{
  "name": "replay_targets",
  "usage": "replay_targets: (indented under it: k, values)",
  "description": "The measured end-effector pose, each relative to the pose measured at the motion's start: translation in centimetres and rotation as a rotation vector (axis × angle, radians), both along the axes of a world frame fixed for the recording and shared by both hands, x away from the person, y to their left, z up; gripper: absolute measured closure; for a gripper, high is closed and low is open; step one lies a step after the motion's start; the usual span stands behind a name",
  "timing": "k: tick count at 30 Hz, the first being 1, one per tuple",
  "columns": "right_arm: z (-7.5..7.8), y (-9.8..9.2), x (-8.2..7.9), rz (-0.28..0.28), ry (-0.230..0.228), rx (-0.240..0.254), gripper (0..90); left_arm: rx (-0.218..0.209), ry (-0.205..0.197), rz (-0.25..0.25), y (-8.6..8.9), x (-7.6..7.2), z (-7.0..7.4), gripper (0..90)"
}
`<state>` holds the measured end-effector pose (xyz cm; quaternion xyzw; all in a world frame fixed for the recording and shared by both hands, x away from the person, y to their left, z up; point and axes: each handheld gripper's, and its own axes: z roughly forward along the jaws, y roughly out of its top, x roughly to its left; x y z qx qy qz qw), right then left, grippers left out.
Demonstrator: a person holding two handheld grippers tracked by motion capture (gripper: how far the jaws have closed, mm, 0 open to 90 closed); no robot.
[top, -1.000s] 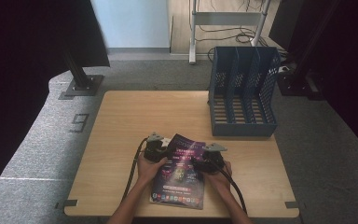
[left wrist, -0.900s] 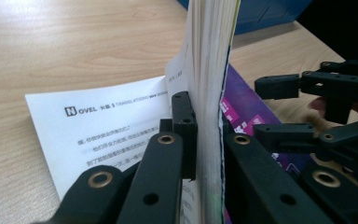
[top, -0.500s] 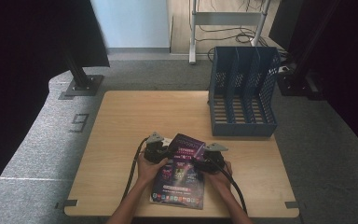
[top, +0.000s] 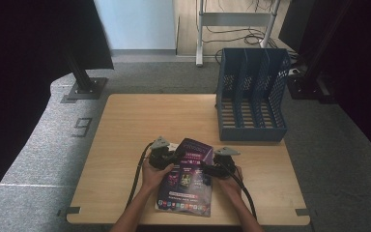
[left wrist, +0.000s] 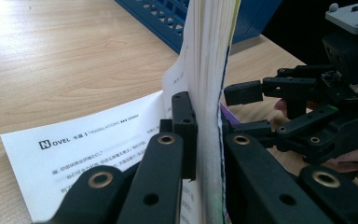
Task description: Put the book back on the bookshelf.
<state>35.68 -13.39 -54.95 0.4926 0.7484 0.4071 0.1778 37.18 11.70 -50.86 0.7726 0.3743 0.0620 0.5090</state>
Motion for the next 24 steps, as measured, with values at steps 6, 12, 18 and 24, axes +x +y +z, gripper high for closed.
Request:
replay_targets:
  k: [6,12,18,24]
  values:
    - [0.17,-0.28,0.05,-0.004,0.0,0.017,26.8,0.0,-0.012,-0.003,-0.02,-0.17,0.23,87.8]
    - [0.38,-0.62,0.12,-0.009,-0.007,0.032,26.8,-0.007,-0.021,-0.01,-0.04,-0.32,0.41,87.8]
    - [0.54,-0.72,0.12,-0.01,-0.01,0.035,26.8,-0.017,-0.028,-0.013,-0.01,-0.43,0.6,87.9]
    - [0.73,-0.92,0.2,-0.011,-0.013,0.042,26.1,-0.021,-0.042,-0.018,-0.12,-0.61,0.89,87.9]
